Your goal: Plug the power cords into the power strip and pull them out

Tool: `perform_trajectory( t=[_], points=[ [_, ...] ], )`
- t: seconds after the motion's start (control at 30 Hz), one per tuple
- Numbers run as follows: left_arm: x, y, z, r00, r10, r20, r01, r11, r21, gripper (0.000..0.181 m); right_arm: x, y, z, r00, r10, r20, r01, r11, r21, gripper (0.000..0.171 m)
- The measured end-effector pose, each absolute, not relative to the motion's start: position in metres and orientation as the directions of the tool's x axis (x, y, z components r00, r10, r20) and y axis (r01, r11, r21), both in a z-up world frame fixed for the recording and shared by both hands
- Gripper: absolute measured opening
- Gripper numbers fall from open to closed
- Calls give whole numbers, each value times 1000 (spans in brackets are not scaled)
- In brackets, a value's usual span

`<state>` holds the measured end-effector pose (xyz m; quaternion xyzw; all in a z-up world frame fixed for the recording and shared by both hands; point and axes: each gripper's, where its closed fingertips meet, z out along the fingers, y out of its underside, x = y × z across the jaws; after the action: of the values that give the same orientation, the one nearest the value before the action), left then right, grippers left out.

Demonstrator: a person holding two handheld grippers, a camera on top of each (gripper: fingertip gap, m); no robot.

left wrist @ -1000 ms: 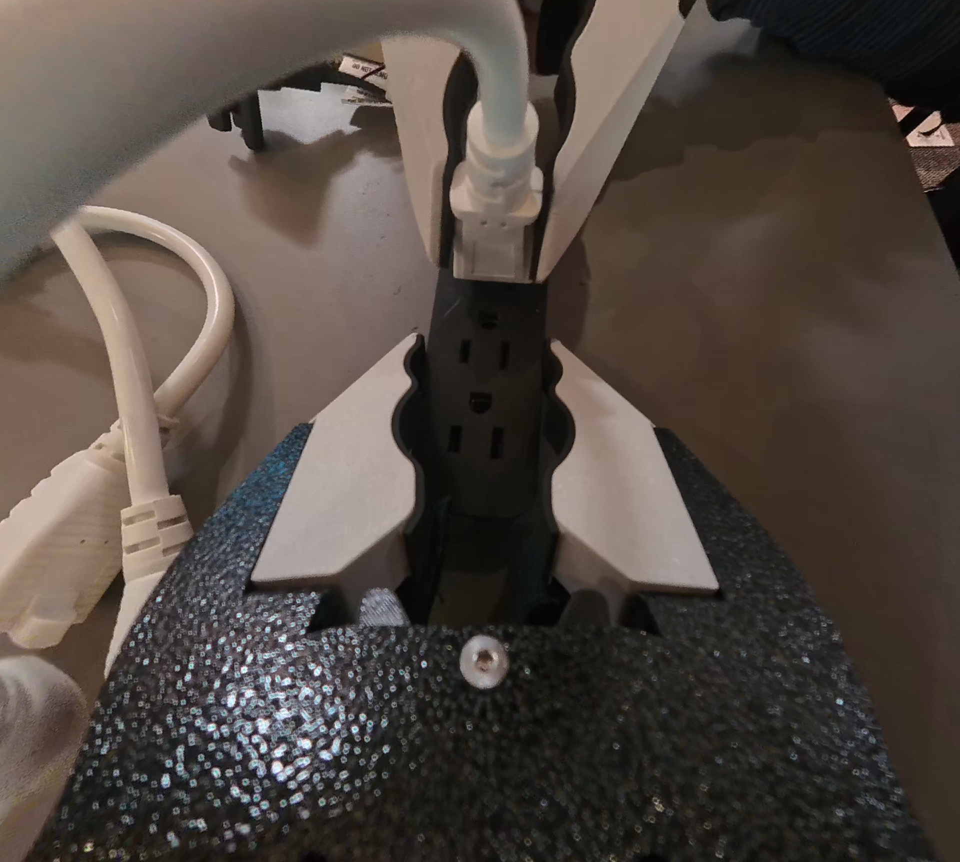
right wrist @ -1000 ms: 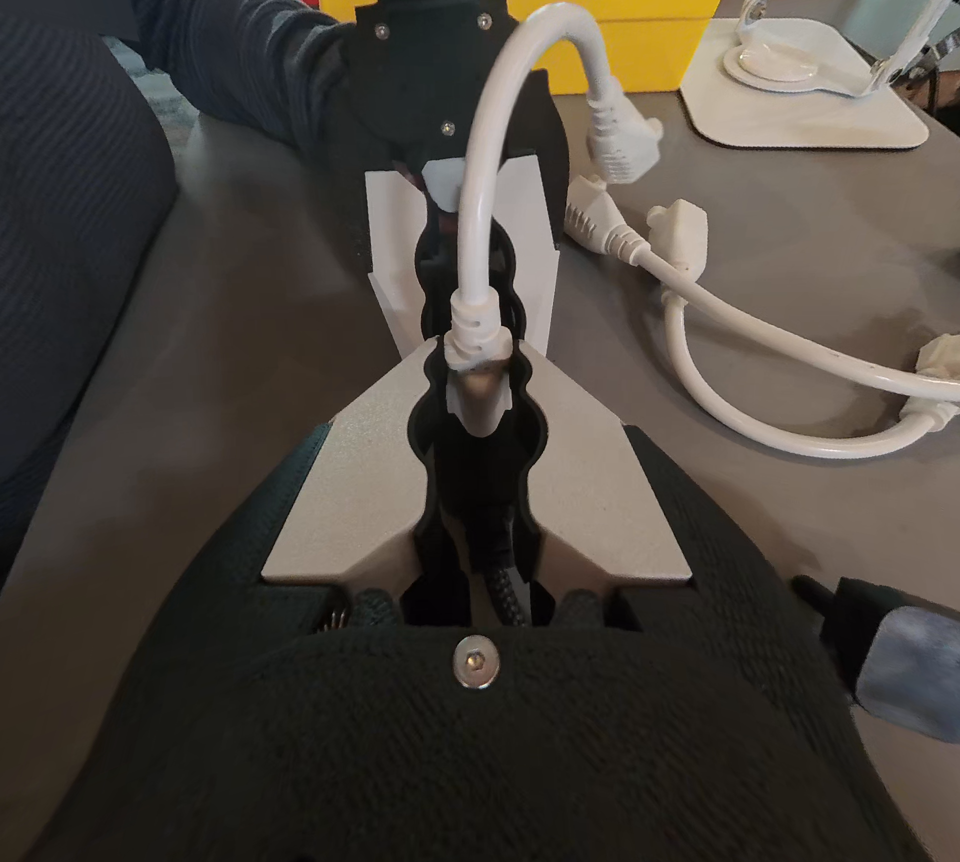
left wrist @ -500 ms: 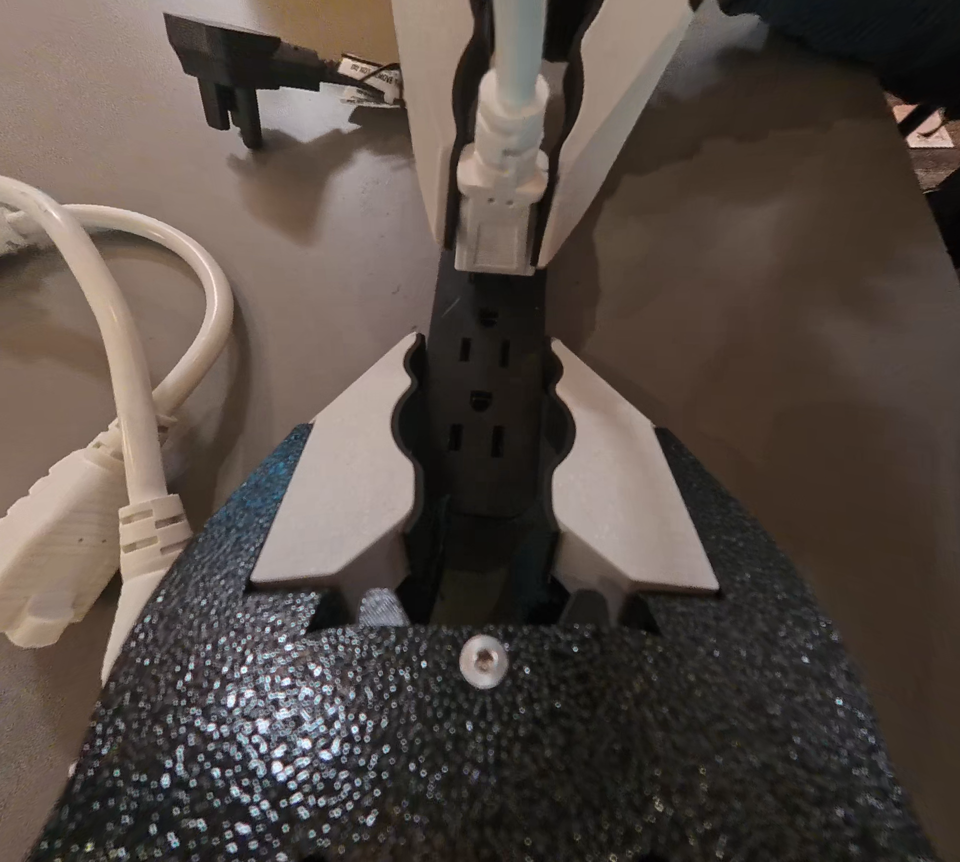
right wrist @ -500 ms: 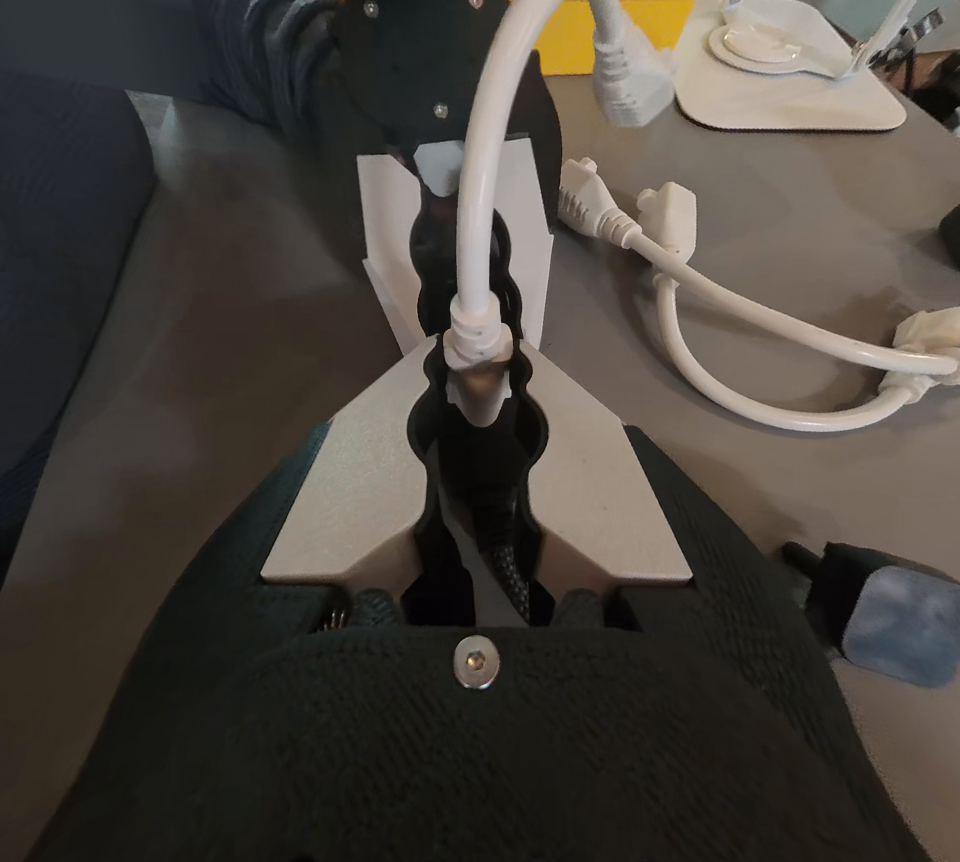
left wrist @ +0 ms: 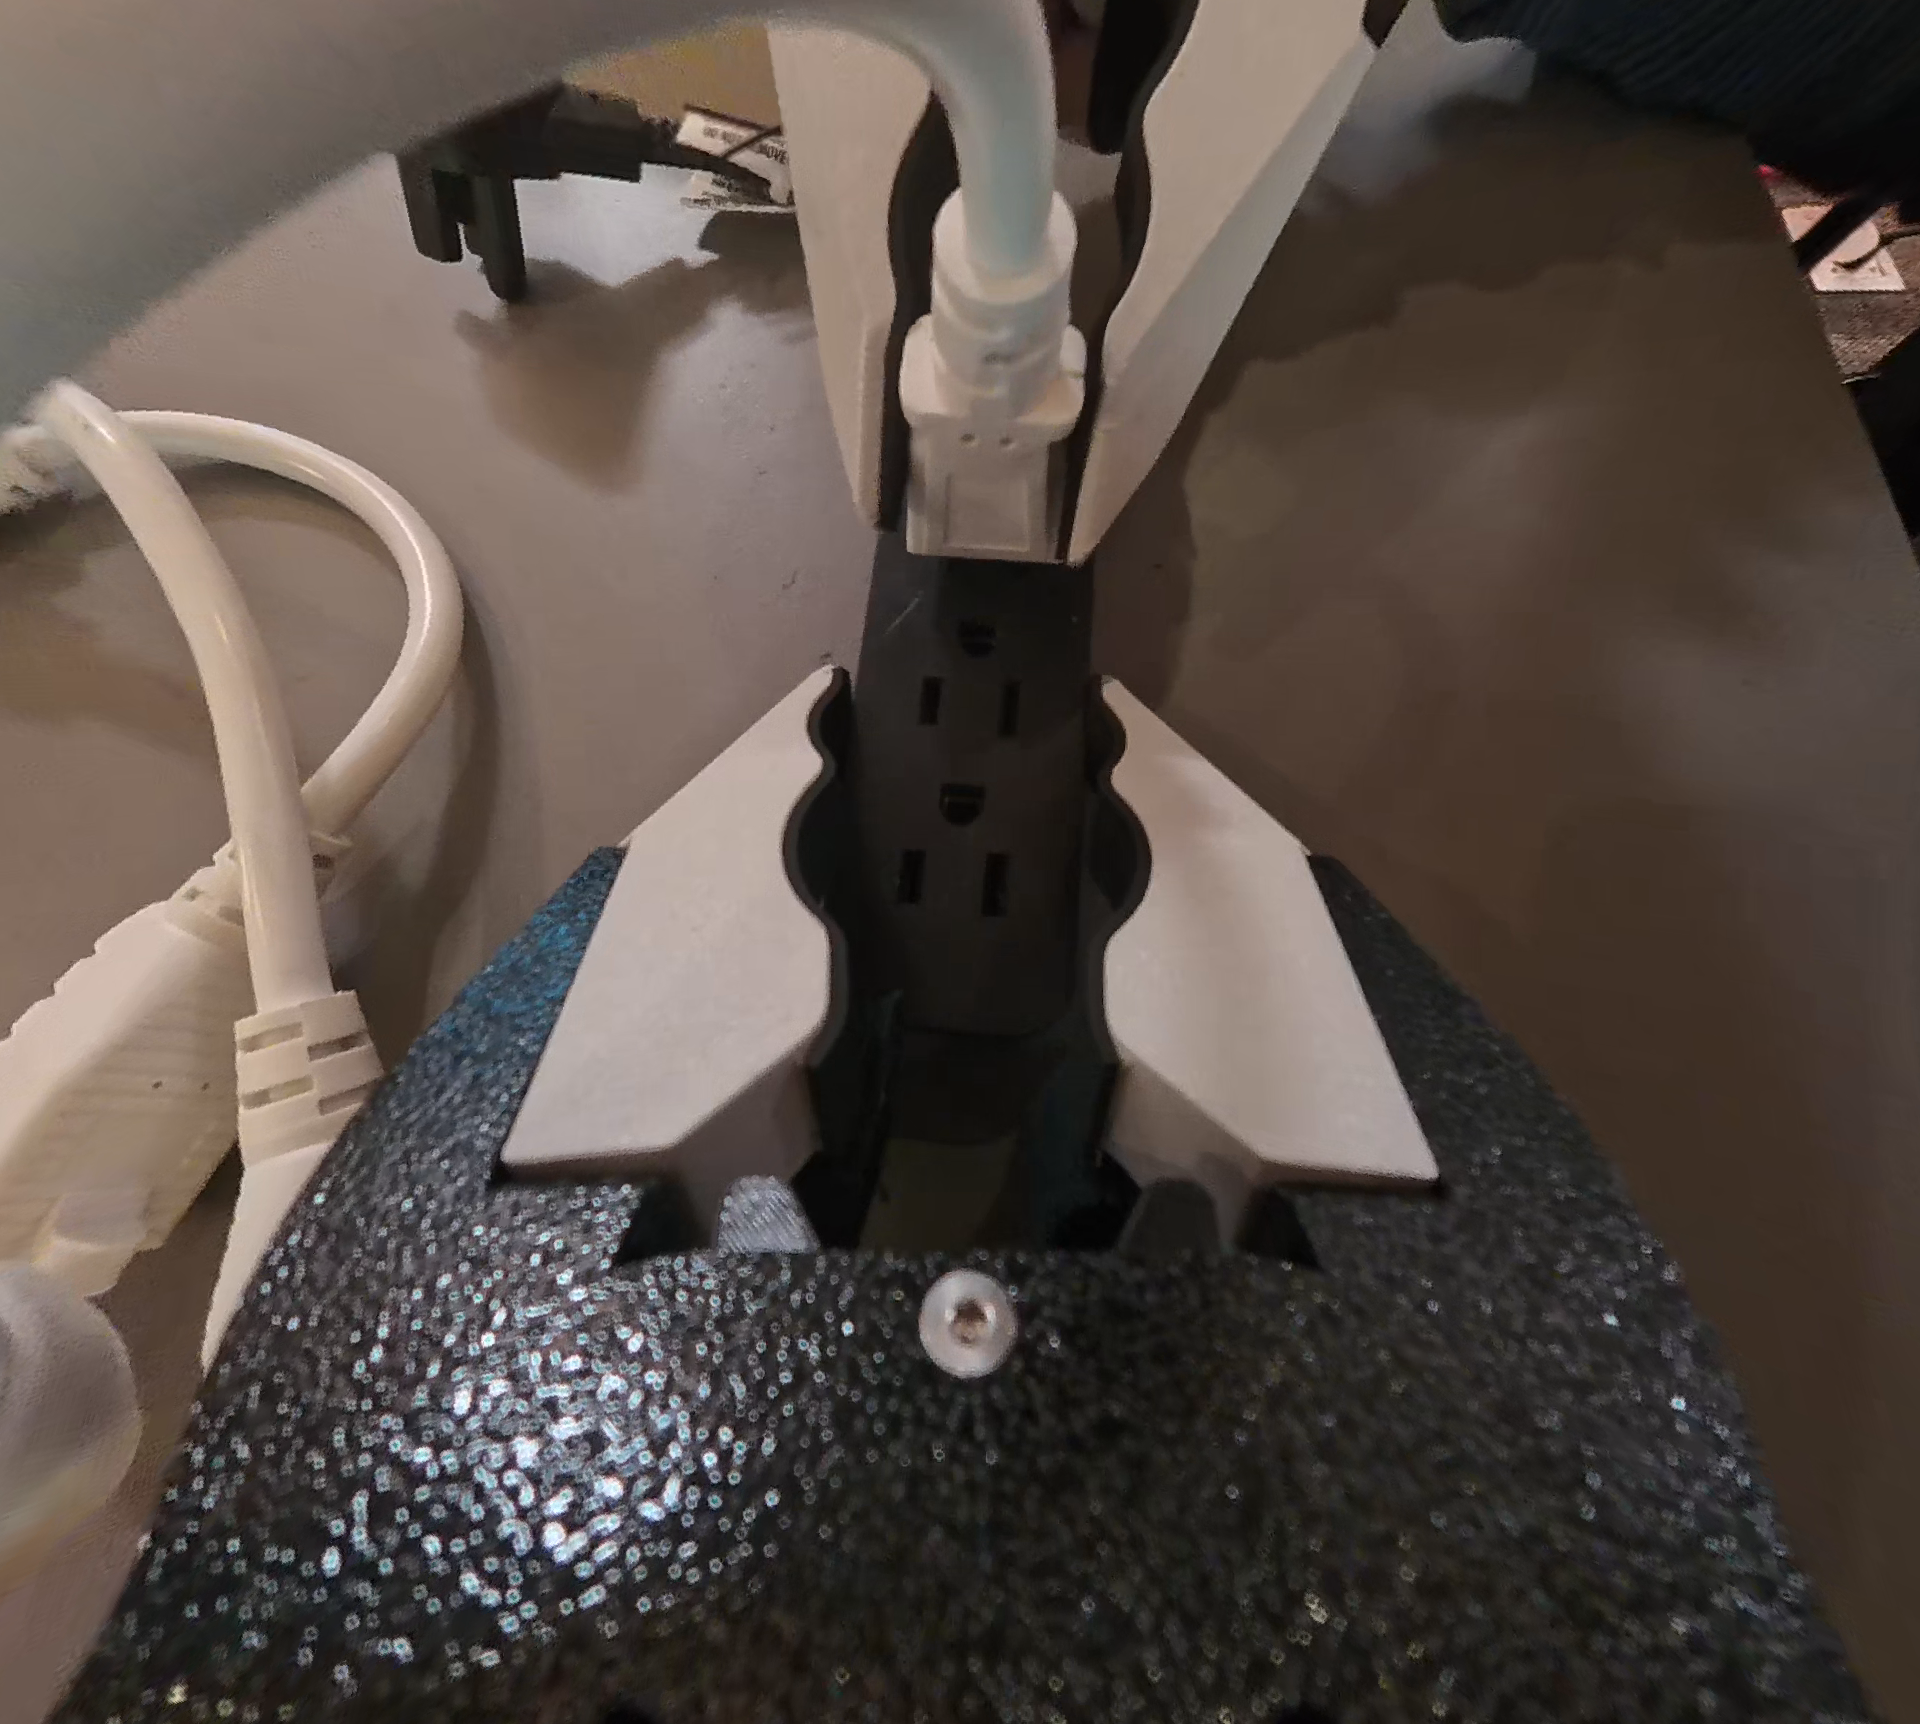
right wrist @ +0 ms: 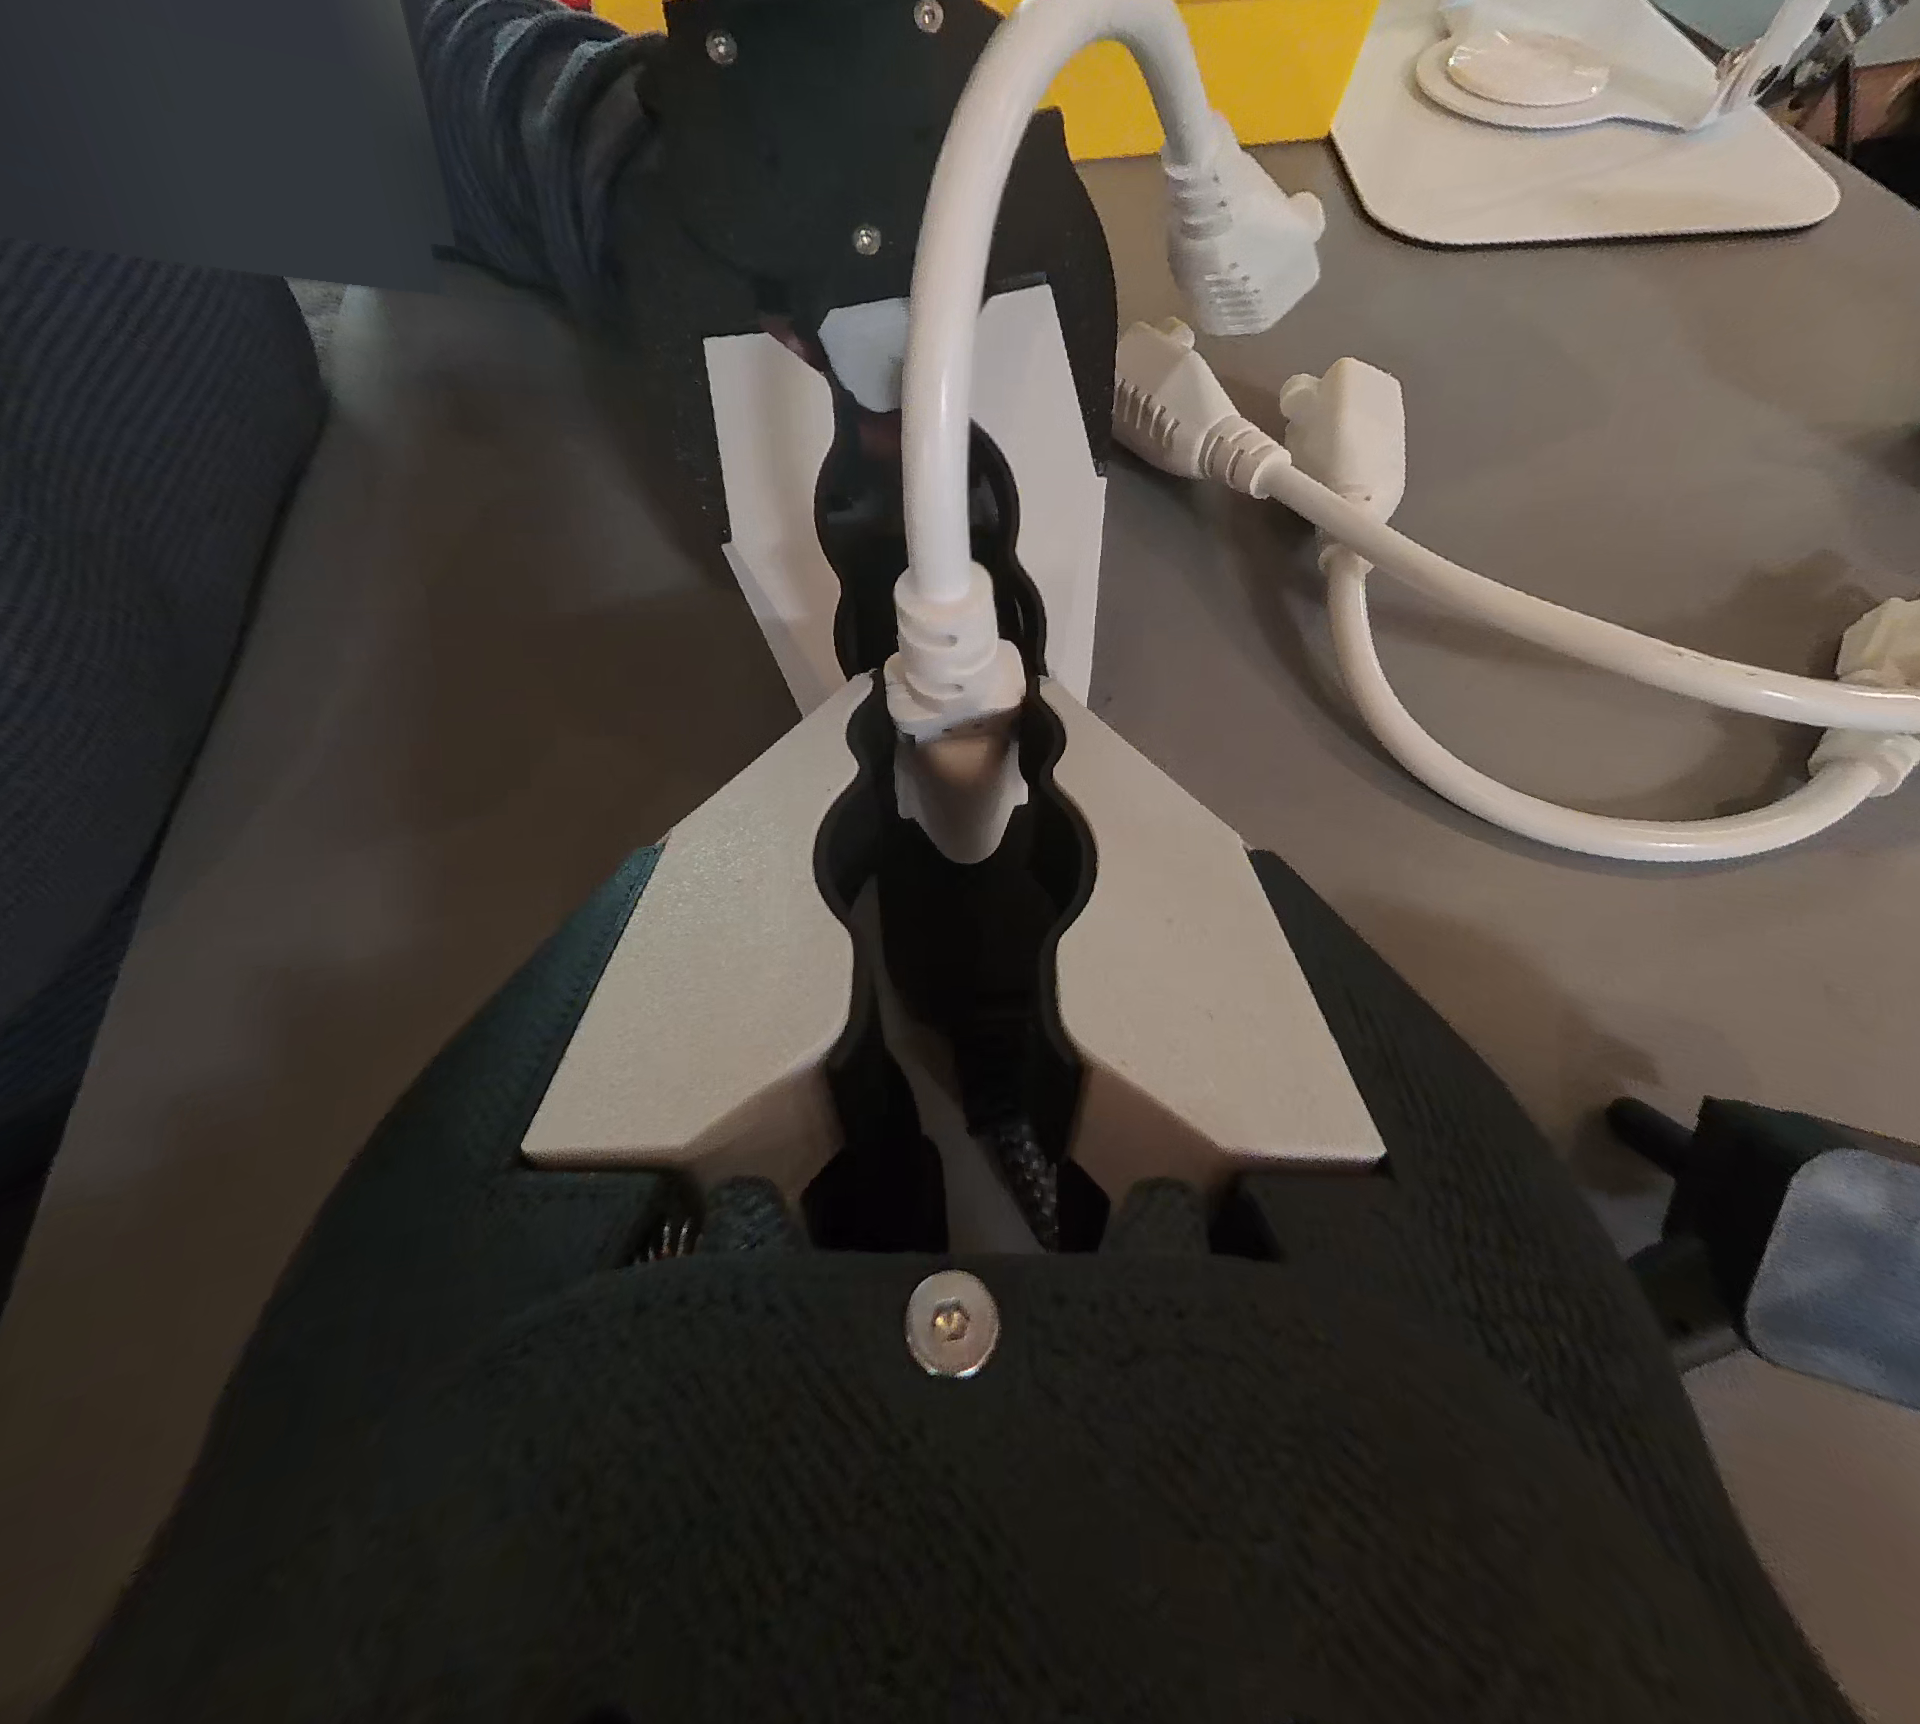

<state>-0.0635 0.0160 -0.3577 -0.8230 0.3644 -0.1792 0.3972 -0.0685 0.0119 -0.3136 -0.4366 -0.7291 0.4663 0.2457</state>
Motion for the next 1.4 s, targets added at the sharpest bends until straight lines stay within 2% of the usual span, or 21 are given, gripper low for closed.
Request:
perform_trajectory(
  t=[0.73,0.9,1.0,1.13,1.2,1.27,1.37,1.4],
  points=[
    [-63,16,-358,668,-744,4,-460,-416,-785,44,-69,14,-315,-509,857,-76,451,190,-872,24],
    [-63,16,-358,662,-749,7,-461,-415,-784,44,-65,11,-319,-503,864,-23,562,306,-769,25],
    [-63,17,-358,670,-742,3,-458,-417,-785,44,-67,14,-319,-553,830,-77,557,299,-775,24],
    [-64,18,-358,678,-735,7,-452,-425,-784,44,-65,13,-321,-530,848,28,579,385,-718,24],
    [-64,18,-358,677,-736,7,-453,-424,-784,44,-67,14,-321,-529,847,-53,599,328,-731,25],
    [-64,18,-358,676,-736,6,-454,-423,-784,44,-67,14,-321,-542,839,-49,616,357,-702,24],
    [-64,18,-358,675,-738,5,-455,-422,-784,44,-60,14,-319,-559,829,0,672,453,-586,41],
    [-64,17,-358,675,-738,5,-455,-421,-784,44,-63,13,-309,-546,838,-4,677,438,-592,47]
  ],
)
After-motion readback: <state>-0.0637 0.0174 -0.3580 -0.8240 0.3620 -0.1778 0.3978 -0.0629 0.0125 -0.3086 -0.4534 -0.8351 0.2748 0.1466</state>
